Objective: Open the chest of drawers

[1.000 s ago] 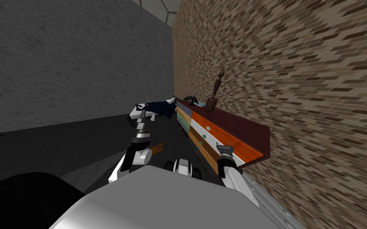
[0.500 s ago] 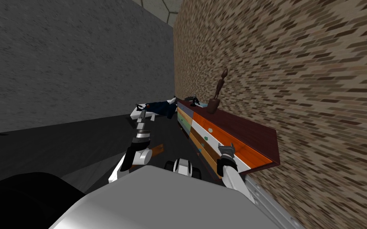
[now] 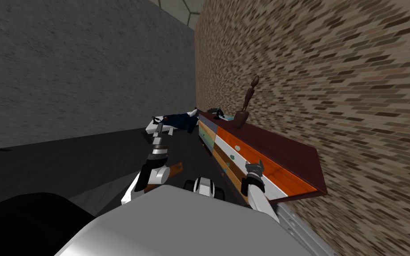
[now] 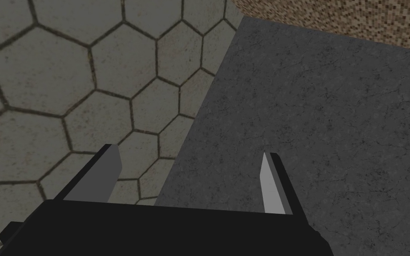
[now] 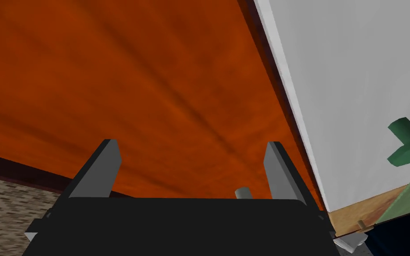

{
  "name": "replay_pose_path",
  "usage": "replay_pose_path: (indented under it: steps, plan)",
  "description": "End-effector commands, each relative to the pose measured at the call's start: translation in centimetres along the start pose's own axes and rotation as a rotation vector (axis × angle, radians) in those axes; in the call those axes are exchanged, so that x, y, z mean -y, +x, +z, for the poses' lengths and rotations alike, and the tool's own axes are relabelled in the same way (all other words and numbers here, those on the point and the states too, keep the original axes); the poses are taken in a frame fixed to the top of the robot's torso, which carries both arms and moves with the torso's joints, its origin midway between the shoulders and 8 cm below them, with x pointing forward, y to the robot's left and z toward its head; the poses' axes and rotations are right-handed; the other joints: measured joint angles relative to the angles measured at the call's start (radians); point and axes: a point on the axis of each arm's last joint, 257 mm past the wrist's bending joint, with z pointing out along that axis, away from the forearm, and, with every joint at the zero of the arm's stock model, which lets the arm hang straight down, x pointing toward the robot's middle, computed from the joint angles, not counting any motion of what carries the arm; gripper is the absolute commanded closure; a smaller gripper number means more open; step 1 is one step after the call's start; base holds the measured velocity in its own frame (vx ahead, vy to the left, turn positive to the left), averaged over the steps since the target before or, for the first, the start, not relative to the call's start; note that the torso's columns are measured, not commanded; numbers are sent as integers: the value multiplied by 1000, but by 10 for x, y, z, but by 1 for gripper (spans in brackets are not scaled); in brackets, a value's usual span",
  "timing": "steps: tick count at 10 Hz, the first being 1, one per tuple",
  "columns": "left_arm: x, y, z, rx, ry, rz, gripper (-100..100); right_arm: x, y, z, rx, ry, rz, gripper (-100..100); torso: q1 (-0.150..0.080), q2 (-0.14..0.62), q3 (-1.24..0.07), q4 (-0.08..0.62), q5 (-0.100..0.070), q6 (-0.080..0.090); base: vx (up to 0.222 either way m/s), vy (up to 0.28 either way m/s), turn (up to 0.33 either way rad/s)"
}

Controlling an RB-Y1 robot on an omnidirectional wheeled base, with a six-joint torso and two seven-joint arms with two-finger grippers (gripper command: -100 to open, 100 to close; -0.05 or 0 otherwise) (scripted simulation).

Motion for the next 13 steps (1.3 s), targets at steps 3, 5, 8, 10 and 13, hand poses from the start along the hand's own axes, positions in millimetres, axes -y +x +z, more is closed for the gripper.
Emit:
replay_pose_path:
  steps: [3,5,8,10,13]
  plan:
    - [0,0,0,0,0,0,0,7,4,-1,-26,69,-149,-100,0,0,1,1,0,-1,56,32,19]
    - [0,0,0,0,0,0,0,9,5,-2,-38,96,-204,-100,-1,0,0,0,0,-1,58,23,10]
    - [0,0,0,0,0,0,0,9,3,-6,-61,139,-291,-100,1,-2,-1,0,0,-1,70,33,29]
    - [0,0,0,0,0,0,0,4,-3,-12,-85,167,-344,-100,0,2,1,1,0,0,63,29,20]
    - [0,0,0,0,0,0,0,-11,-14,-25,-122,175,-355,-100,0,1,1,0,0,0,58,31,19]
